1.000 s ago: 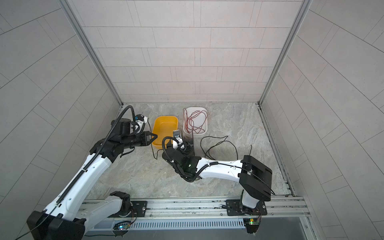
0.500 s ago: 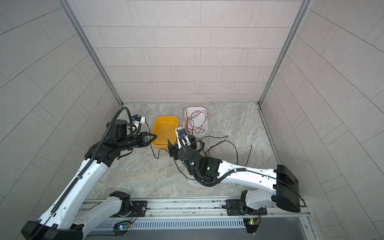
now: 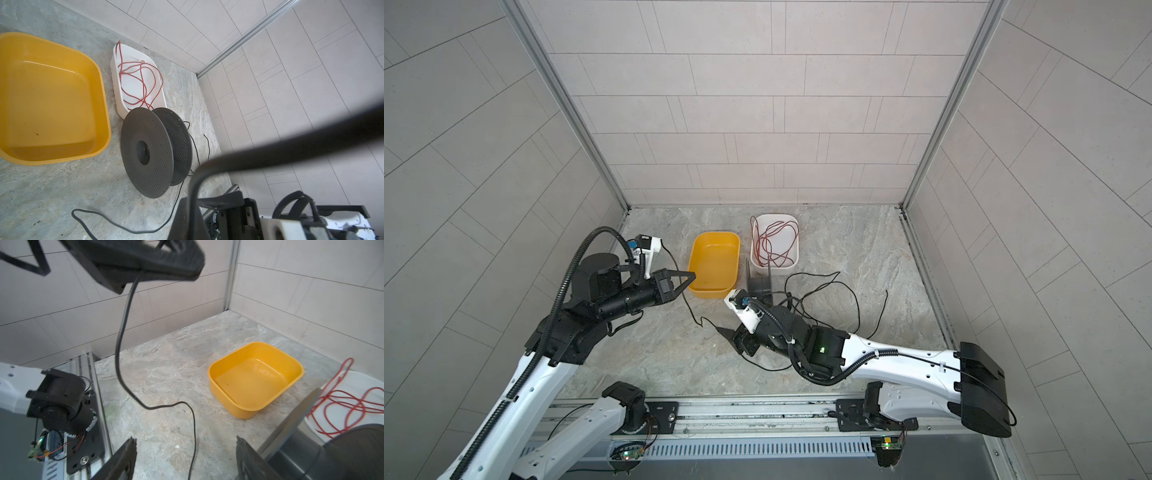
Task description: Wrap the cables
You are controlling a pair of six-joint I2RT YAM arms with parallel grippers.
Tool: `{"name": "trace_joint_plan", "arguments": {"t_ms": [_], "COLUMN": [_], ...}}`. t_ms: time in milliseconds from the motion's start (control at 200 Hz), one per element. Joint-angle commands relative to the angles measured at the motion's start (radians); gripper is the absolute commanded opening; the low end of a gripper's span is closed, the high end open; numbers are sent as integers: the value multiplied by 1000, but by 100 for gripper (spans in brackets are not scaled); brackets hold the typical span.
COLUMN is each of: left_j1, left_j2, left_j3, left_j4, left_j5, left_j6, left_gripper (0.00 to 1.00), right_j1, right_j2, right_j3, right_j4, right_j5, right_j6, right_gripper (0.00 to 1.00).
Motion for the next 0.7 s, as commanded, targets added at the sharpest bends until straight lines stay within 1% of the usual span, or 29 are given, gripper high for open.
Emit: {"name": "trace_joint_plan", "arguments": {"t_ms": [0,105,180,200,225,385,505,696], "left_j1": [-12,-17,-18,-19,-20,-24,-26,-26], "left_j2": [-23,-24,-20,-19,-16,-8,-8,-8], "left_j3": [-6,-11,-16,-17,-17,-22,-22,-34], "left_j4": [10,22,39,45,52,83,92,97], "left_j5": [-19,-37,-38,-37,-36,-38,-32,-29], "left_j6": [-35,-35,-34,-34,-62,-75,-80,-76], "left_gripper": [0,0,0,0,0,0,0,0], "right_j1": [6,12,17,18,19,23,25,24], "right_j2": [18,39,58,66,77,163,221,246], "right_j3": [0,-15,-23,-18,-10,50,88,89], "right_j4": [128,210,270,276,278,319,325,363], "right_j5": [-139,-177,-173,-174,-174,-166,-123,-74], "right_j6": [-38,-38,-37,-39,-44,-49,-56,-47], "right_gripper": [71,68,66,66,65,62,56,43]}}
